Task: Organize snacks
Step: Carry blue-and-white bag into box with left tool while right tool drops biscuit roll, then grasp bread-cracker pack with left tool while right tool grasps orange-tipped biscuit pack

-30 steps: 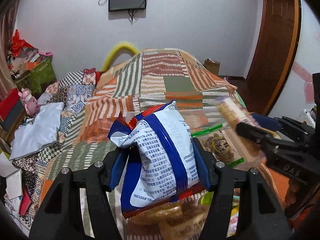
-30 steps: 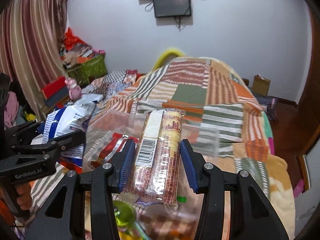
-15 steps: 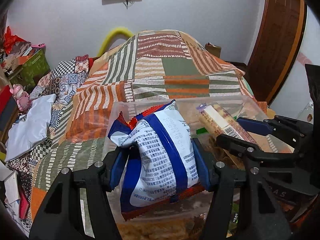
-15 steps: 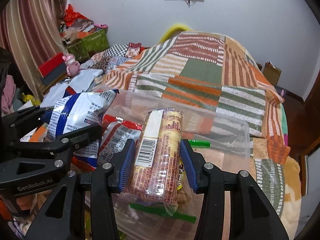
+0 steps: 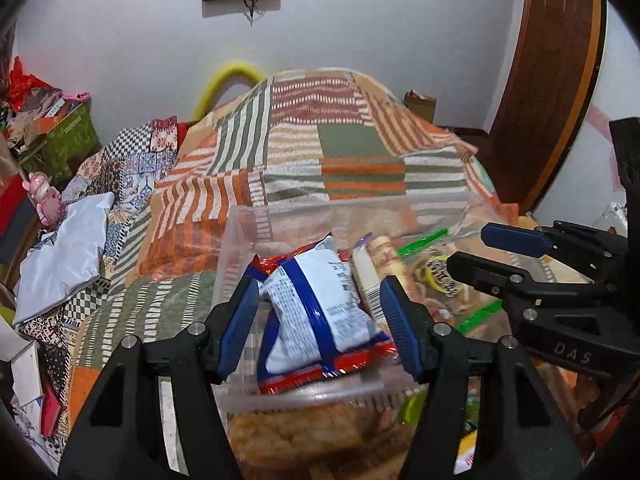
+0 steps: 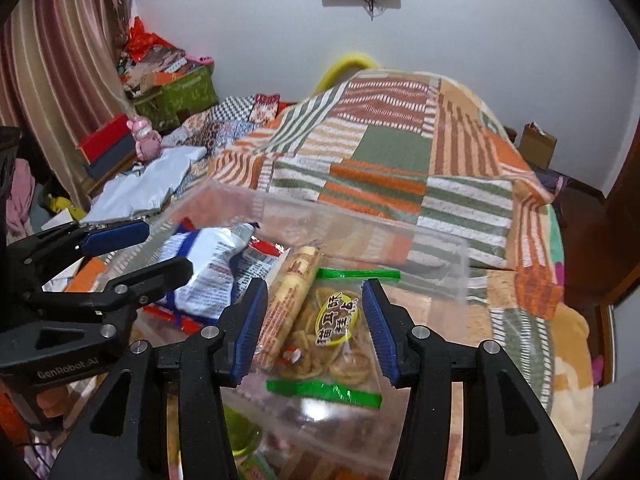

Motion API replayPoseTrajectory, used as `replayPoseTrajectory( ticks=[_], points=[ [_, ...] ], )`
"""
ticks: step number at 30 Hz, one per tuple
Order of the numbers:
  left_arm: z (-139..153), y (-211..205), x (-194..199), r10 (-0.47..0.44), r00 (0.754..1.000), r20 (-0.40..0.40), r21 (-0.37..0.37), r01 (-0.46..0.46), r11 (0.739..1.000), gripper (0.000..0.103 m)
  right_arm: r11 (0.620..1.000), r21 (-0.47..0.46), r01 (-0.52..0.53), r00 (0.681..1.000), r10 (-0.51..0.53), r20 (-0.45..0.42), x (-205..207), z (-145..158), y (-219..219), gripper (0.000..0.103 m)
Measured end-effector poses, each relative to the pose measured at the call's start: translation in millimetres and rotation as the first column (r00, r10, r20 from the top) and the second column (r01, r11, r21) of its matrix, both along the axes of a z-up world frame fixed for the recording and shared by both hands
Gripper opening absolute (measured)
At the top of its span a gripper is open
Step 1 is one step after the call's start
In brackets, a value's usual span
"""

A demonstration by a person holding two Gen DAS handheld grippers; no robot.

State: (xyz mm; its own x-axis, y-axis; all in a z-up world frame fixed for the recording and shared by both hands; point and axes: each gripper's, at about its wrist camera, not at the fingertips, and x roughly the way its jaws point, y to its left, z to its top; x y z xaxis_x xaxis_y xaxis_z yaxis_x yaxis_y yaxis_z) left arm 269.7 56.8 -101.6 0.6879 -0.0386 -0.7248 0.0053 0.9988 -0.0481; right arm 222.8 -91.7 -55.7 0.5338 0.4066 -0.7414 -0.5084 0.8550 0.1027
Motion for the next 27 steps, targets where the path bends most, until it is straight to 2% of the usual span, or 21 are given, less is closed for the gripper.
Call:
replayPoseTrajectory(
  ticks=[4, 8, 13, 19, 27],
  points=[
    [18.1, -2.2, -18.6, -0.004, 0.999, 0.033, -0.005, 0.004, 1.000, 0.064, 1.000, 0.009, 0.014, 0.999, -0.015, 0.048, -16.8, 16.4, -9.3, 0.050],
    [33.0, -5.2, -41.7, 0.000, 0.998, 0.066, -0.009, 0.001, 1.000, 0.070, 1.000, 0.013, 0.026, 0.996, -0.027, 0.088, -37.9, 28.5, -19.6, 0.052],
    [37.5, -8.3, -69.2, -0.002, 0.997, 0.072, -0.015, 0.003, 1.000, 0.075, 0.999, 0.009, 0.046, 0.992, -0.047, 0.121, -64.1, 32.9, -33.0, 0.057],
    [23.4, -10.9, -97.6, 0.004, 0.999, 0.048, -0.003, -0.004, 1.000, 0.079, 0.998, -0.016, 0.068, 0.993, -0.066, 0.100, -87.9, 12.2, -43.3, 0.059],
    [-12.1, -13.1, -116.7, 0.017, 1.000, -0.025, -0.021, -0.018, 1.000, 0.079, 0.992, -0.061, 0.115, 0.993, -0.115, -0.001, -96.8, -36.1, -58.9, 0.059]
  ],
)
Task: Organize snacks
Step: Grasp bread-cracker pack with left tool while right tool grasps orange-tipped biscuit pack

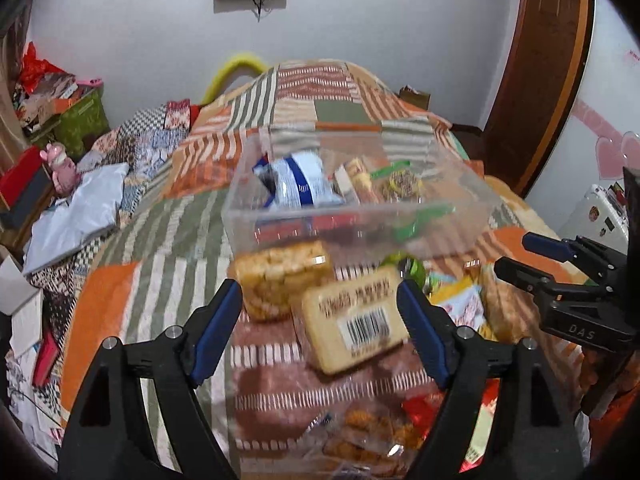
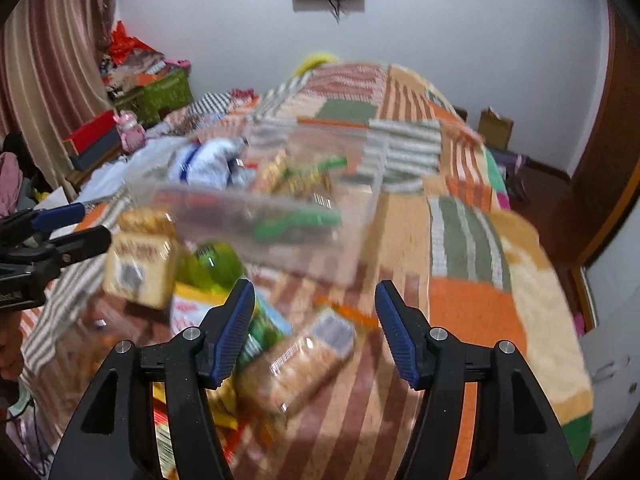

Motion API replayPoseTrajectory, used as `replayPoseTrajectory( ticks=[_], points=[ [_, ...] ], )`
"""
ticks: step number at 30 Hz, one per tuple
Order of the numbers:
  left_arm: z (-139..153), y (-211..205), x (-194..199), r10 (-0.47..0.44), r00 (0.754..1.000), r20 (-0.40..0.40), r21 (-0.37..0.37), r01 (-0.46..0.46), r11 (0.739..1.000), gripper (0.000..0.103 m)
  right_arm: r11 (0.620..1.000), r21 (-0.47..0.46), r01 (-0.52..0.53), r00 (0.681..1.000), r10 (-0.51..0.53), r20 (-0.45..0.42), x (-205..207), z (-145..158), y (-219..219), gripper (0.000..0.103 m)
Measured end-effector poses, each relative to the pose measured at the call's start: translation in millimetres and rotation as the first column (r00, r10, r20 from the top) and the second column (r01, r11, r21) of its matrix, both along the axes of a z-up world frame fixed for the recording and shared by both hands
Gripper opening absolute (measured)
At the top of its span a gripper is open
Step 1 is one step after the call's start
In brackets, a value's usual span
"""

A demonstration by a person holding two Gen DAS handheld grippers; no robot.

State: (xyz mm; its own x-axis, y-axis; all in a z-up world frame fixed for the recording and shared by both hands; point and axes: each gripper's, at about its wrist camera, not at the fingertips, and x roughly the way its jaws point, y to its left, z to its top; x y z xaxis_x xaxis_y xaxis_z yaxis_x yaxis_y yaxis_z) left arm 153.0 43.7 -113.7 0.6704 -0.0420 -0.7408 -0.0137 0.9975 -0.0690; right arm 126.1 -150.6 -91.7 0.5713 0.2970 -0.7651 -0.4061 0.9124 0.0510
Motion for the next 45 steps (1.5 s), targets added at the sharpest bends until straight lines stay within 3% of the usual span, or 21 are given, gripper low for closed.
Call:
replayPoseTrajectory(
  ticks=[8, 19, 22, 24, 26, 31, 39, 45],
  points=[
    [-18.5, -16.7, 5.7, 0.005, 1.000, -0.029, 0.008, -0.004, 1.000, 0.092, 1.000, 0.013, 0.002, 0.998, -0.001, -0.057, -6.8, -21.5, -7.8, 0.059],
    [-46.5, -30.3, 34.2, 0.037, 0.991, -0.131, 0.043, -0.031, 0.999, 0.095, 0.998, 0.052, 0.025, 0.997, -0.022, -0.073, -10.0, -23.7, -31.3, 0.060],
    [-50.6, -22.5, 32.8, 0.035, 0.989, -0.140, 0.000, -0.036, 0.999, 0.095, 0.997, 0.068, 0.036, 0.996, -0.030, -0.084, -12.2, -23.6, -36.8, 0.060],
    [-52.0, -18.6, 29.2, 0.036, 0.990, -0.133, -0.018, -0.039, 0.999, 0.095, 0.996, 0.081, 0.043, 0.995, -0.035, -0.093, -14.3, -23.5, -40.4, 0.060],
    [-52.6, -18.4, 24.5, 0.027, 0.993, -0.116, -0.018, -0.029, 0.999, 0.083, 0.994, 0.096, 0.052, 0.994, -0.041, -0.105, -16.5, -23.1, -44.3, 0.060],
    [-51.8, -21.8, 14.0, 0.025, 0.996, -0.081, 0.031, -0.023, 0.999, 0.082, 0.991, 0.115, 0.063, 0.991, -0.049, -0.123, -21.2, -21.5, -49.2, 0.060],
    [-41.6, -15.8, -5.0, 0.025, 0.999, -0.044, 0.025, -0.024, 0.999, 0.082, 0.993, 0.118, 0.031, 0.989, -0.014, -0.148, -16.4, -30.4, -32.7, 0.060],
    [-24.0, -9.2, -20.9, 0.034, 0.999, 0.009, 0.017, -0.034, 0.999, 0.082, 0.993, 0.118, 0.030, 0.993, -0.016, -0.116, -17.5, -27.8, -29.8, 0.045]
  ],
)
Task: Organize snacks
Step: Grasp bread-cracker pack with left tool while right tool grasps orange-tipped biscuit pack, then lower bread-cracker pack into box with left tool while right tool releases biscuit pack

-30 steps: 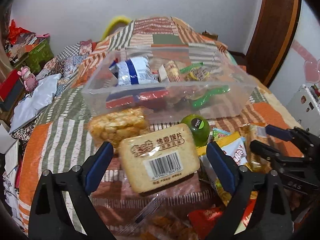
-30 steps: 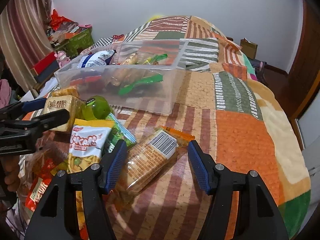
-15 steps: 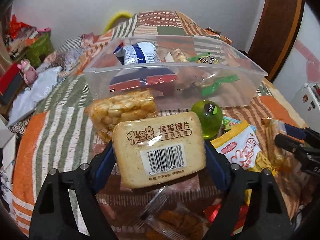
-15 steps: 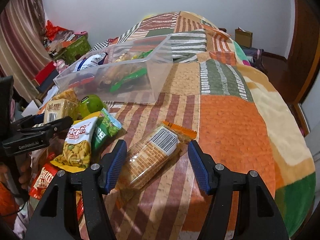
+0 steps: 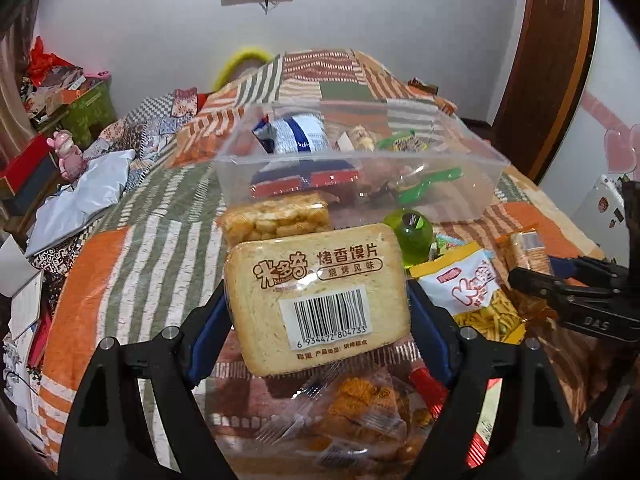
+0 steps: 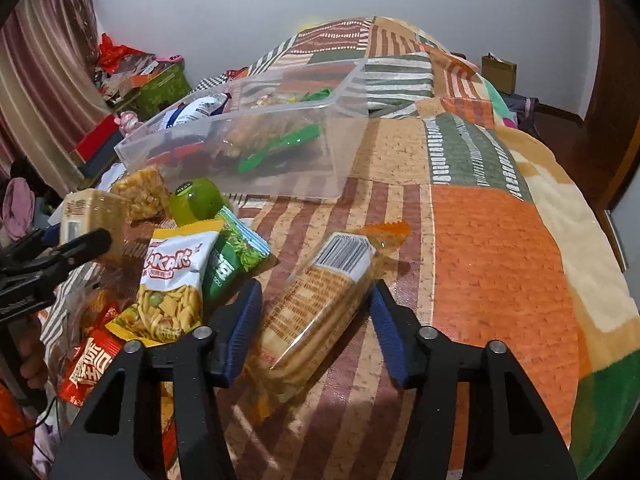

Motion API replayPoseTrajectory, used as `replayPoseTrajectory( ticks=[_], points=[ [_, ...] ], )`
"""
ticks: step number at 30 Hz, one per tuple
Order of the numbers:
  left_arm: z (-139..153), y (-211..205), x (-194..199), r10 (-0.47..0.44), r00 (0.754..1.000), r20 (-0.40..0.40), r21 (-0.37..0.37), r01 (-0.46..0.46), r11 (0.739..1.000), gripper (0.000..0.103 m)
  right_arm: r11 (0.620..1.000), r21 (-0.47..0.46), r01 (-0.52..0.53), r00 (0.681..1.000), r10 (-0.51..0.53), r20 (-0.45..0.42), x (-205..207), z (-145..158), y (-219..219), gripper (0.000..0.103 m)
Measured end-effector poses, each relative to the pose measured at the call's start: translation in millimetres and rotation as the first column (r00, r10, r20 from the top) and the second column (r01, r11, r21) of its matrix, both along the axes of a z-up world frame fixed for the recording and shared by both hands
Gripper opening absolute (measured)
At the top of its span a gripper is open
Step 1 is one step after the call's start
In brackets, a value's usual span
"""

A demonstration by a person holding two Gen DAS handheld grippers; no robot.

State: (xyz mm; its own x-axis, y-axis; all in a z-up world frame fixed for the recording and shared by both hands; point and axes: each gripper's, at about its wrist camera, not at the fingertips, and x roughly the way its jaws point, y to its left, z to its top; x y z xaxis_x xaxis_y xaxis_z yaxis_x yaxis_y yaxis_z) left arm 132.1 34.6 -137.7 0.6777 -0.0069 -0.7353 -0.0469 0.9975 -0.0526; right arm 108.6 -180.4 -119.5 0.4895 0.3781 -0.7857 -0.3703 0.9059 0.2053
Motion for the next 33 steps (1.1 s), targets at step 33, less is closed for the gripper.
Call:
replayPoseTrajectory(
  ticks=[33],
  points=[
    [83.9, -12.2, 64.8, -0.063, 0.981, 0.184, -0.039, 0.072, 0.997, 0.082, 0.998, 0.063, 0.000, 0.952, -0.020, 0.306, 62.6, 98.7, 33.8, 0.031]
  ],
)
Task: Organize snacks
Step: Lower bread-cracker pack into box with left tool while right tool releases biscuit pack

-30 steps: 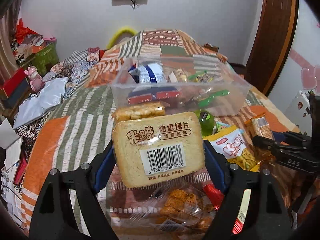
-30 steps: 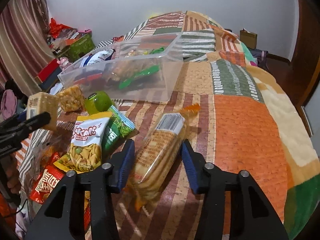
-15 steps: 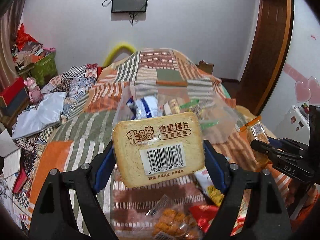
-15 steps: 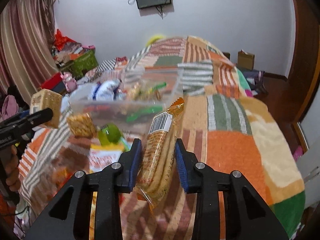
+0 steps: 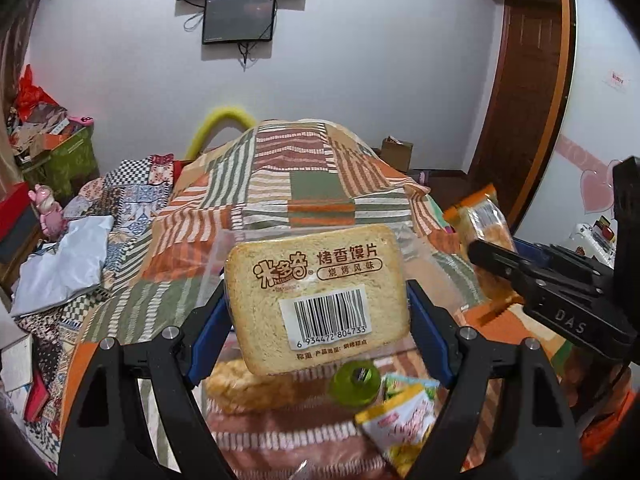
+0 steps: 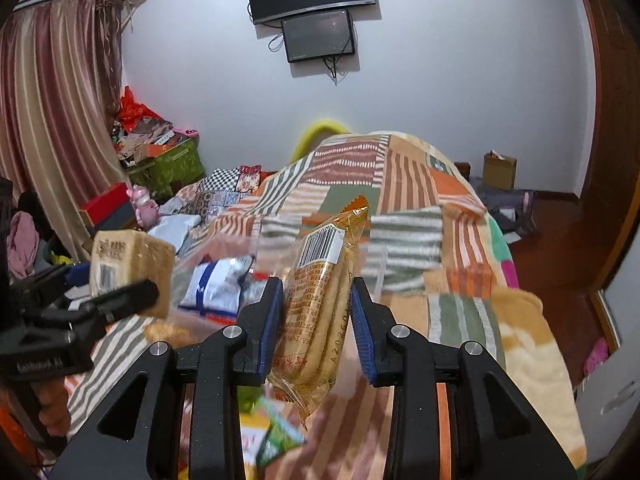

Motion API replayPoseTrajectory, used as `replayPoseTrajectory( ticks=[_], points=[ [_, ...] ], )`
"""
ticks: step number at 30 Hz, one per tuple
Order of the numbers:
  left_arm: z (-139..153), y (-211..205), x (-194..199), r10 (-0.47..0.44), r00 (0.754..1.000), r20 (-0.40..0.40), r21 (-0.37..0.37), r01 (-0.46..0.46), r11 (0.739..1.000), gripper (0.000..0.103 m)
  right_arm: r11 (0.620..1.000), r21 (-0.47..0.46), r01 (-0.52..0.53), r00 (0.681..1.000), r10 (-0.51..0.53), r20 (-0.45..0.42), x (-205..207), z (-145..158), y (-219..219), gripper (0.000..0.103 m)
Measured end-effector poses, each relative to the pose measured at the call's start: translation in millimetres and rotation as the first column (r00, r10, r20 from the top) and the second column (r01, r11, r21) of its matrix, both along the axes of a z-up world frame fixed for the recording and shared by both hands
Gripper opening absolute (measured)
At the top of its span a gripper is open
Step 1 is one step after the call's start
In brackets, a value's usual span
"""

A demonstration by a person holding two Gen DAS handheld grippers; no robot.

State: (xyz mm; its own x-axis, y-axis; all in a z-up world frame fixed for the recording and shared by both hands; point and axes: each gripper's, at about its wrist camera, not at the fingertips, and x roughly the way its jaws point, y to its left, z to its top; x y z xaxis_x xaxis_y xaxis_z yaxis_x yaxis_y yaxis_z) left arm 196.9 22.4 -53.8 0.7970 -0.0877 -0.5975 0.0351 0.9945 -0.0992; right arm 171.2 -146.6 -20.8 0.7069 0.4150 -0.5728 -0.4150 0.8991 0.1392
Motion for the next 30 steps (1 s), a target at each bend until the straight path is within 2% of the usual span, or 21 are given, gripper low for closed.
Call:
replayPoseTrajectory(
  ticks=[10, 18, 30],
  points=[
    [-24.2, -6.8, 58.3, -0.030, 0.997, -0.073, -0.003, 0.029, 1.000, 0.082, 0.997, -0.080, -0.011, 0.998, 0.006, -0.061, 47.6, -29.3, 19.4, 0.031],
    [-44.9, -12.1, 95.0, -0.044, 0.991, -0.125, 0.014, 0.046, 0.999, 0.081, 0.988, -0.152, -0.024, 0.995, 0.009, -0.103, 59.7, -52.5, 28.9, 0.031],
    [-71.7, -12.4, 110.4, -0.057, 0.977, -0.206, 0.006, 0.059, 0.998, 0.082, 0.990, -0.132, -0.041, 0.988, 0.020, -0.156, 65.1, -59.5, 25.8, 0.032]
  ],
)
